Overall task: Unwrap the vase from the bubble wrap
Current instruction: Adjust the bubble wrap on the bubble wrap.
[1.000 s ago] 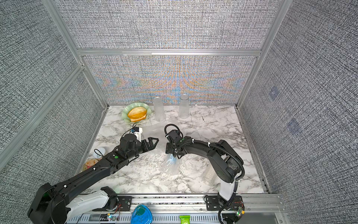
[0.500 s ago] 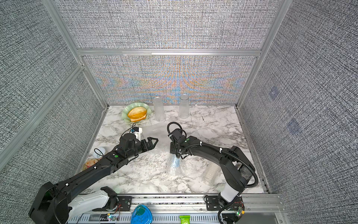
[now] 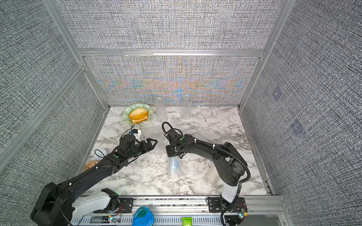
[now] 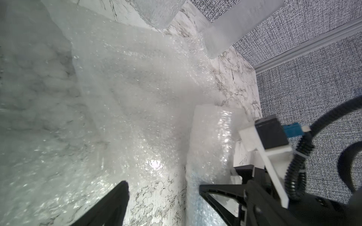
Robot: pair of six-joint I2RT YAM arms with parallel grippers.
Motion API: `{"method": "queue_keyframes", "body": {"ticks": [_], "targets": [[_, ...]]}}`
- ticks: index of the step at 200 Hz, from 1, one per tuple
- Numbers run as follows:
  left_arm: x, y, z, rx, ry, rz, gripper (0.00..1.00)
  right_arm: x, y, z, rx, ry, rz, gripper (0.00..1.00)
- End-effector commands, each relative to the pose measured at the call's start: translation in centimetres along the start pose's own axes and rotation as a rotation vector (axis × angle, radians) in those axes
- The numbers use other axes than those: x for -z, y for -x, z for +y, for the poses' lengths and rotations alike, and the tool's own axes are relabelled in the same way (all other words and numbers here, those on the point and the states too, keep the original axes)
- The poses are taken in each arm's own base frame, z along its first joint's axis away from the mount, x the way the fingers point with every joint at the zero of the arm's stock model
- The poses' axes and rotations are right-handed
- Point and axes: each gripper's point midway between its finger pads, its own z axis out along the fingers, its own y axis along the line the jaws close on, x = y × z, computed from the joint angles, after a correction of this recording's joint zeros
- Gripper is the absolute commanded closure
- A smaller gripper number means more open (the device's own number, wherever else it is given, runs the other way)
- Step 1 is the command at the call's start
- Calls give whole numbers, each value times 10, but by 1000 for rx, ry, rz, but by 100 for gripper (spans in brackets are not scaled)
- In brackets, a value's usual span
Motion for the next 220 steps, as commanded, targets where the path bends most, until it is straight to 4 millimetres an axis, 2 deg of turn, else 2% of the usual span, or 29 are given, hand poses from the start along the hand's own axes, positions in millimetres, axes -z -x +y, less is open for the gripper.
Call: {"method": "queue_keyframes", "body": {"ticks": [1,19,38,85,127,178,183,220], "targets": [[-2,1,-3,13,-31,-2,6,-8,-3,2,30,9,34,58],[-5,-2,0,29,-40,6,6,-11,0,5,33,16,29,48],[-8,-4,-1,43,-58,14,7,-5,8,8,42,26,-3,39],[-20,-6,-8,58,-80,63,9,22,27,9,16,80,-130,28],[-40,-14,-16,73,-111,168,14,42,30,-2,-18,106,-234,27],[-57,-11,-19,80,-144,168,23,85,36,-20,-85,134,-411,27],[-59,-10,-20,79,-149,169,23,79,26,-28,-92,121,-398,27],[-72,-11,-22,80,-161,182,29,87,19,-48,-134,99,-432,27]]}}
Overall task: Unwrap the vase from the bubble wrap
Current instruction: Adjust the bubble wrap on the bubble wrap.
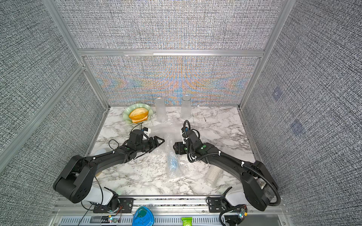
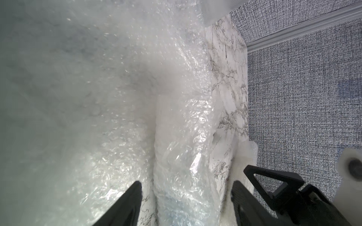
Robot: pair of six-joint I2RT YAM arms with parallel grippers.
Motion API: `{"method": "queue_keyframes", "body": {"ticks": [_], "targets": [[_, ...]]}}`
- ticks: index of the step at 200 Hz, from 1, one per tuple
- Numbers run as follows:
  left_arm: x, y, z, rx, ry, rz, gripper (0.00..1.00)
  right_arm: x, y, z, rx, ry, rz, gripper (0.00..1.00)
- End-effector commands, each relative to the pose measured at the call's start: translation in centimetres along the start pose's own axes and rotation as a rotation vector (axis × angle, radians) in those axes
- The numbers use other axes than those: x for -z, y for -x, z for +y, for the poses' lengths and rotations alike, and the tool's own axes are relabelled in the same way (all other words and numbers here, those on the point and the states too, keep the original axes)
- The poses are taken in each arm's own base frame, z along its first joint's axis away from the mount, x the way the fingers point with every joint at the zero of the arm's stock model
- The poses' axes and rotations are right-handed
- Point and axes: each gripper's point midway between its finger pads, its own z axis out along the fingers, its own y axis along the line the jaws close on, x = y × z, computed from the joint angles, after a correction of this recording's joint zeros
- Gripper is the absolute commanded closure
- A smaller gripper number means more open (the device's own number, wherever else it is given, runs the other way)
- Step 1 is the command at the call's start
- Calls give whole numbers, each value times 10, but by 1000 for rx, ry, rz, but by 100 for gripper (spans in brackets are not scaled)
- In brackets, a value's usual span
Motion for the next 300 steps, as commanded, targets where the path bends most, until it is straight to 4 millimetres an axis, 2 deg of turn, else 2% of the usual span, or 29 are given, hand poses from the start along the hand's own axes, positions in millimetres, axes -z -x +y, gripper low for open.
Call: {"method": "queue_keyframes", "body": {"ticks": [1,25,36,52,86,166,188,210,218,251,266,300], "targets": [[-6,5,-9,-20,-41,-7,29,5,8,-7,-28,-9,-51,27],[-13,5,-8,-19,-37,5,37,8,7,-11,-37,-6,-60,27],[-15,5,-10,-23,-39,6,44,8,6,-14,-35,-9,-59,27],[-16,7,-13,-28,-43,5,60,6,2,-15,-11,-10,-48,27],[-14,12,-26,-51,-51,-8,100,5,-6,-20,10,-7,-56,27],[-13,13,-56,-102,-67,-13,100,0,-21,-11,60,65,-105,27],[-10,13,-55,-107,-41,-19,100,-1,-23,-9,67,71,-110,27],[-3,13,-43,-99,24,-34,100,-1,-24,-8,75,75,-111,27],[0,11,-38,-91,43,-37,80,-1,-24,-7,75,76,-113,27],[3,2,-13,-28,76,-46,37,1,-25,-8,80,77,-120,27],[2,-2,-6,-9,79,-47,30,0,-25,-8,81,78,-120,27],[-7,-4,-1,7,58,-40,28,0,-25,-7,82,81,-118,27]]}}
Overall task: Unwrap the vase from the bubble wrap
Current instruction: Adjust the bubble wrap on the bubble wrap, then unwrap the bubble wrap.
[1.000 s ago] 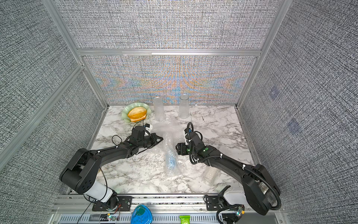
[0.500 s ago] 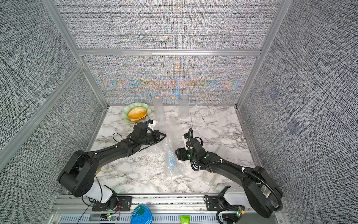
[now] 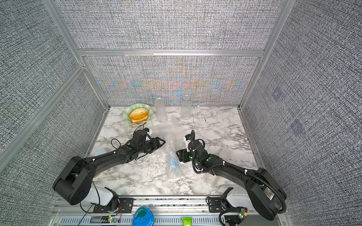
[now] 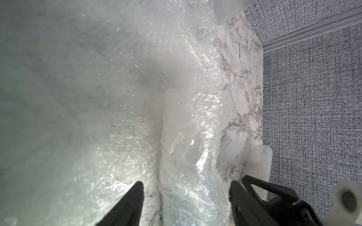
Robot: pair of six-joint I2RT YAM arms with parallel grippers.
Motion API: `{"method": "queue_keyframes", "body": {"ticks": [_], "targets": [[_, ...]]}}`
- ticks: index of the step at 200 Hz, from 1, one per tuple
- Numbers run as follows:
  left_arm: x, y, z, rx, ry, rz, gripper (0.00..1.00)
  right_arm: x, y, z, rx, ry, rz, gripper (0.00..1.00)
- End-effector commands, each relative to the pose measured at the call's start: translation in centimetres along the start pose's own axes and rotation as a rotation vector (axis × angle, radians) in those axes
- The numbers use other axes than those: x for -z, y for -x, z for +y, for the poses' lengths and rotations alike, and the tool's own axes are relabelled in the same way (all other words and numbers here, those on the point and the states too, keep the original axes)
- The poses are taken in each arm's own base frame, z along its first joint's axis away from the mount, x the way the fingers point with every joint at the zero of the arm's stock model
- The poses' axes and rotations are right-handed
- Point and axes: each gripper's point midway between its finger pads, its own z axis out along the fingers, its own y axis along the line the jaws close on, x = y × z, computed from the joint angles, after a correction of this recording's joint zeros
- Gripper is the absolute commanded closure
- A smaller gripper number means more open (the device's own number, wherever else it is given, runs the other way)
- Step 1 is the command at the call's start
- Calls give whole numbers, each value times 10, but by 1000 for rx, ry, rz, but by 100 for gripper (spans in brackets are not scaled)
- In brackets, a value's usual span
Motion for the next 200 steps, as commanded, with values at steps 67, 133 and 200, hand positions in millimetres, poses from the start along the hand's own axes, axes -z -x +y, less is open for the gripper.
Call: {"method": "queue_keyframes", "body": {"ticks": [67,133,200], "targets": [[-30,16,-16,-20,-91,-16,35,4,7,4,12,13,-31,27],[-30,20,-26,-48,-108,-11,100,4,5,0,17,0,-29,27],[-18,22,-40,-89,-114,-9,100,-5,0,2,15,19,-28,27]]}}
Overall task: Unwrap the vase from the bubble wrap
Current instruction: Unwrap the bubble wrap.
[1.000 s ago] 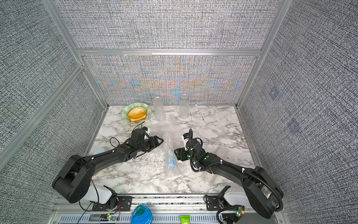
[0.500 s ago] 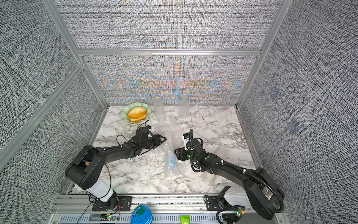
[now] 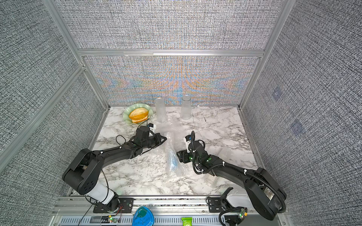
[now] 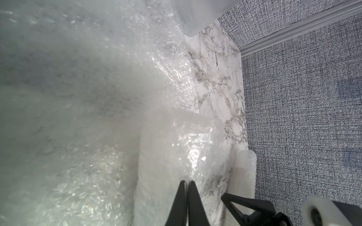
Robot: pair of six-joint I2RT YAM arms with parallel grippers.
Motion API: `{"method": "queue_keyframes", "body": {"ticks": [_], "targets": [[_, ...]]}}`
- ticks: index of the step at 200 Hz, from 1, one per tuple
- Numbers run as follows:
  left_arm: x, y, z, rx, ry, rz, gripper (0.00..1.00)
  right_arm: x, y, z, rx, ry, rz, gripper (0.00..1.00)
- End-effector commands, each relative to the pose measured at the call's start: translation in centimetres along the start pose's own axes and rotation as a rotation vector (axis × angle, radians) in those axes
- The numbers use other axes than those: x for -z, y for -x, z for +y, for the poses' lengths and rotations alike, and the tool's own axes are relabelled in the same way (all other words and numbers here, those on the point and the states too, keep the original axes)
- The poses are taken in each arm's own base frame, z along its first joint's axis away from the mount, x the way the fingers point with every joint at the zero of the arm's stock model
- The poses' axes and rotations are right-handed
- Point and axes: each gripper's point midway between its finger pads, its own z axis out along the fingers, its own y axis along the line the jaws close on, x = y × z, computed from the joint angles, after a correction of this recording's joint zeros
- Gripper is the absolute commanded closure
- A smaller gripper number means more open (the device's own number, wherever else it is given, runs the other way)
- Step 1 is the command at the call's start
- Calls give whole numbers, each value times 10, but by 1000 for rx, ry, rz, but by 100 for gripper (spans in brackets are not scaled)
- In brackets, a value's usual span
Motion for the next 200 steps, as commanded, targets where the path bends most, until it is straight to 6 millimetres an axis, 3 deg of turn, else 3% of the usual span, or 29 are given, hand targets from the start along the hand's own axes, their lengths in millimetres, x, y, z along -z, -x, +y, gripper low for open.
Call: {"method": "queue_keyframes", "body": {"ticks": [1,55,138,178,200], "targets": [[0,-1,-5,-28,-1,16,100,-2,8,7,6,25,-34,27],[-4,-13,13,-2,54,63,100,-13,1,20,28,59,-8,27],[3,-15,14,-7,73,62,76,-31,-14,33,42,80,42,26],[8,-14,14,-12,85,48,76,-34,-19,36,47,81,54,26],[8,-14,15,-11,89,46,95,-35,-20,36,50,79,56,26]]}}
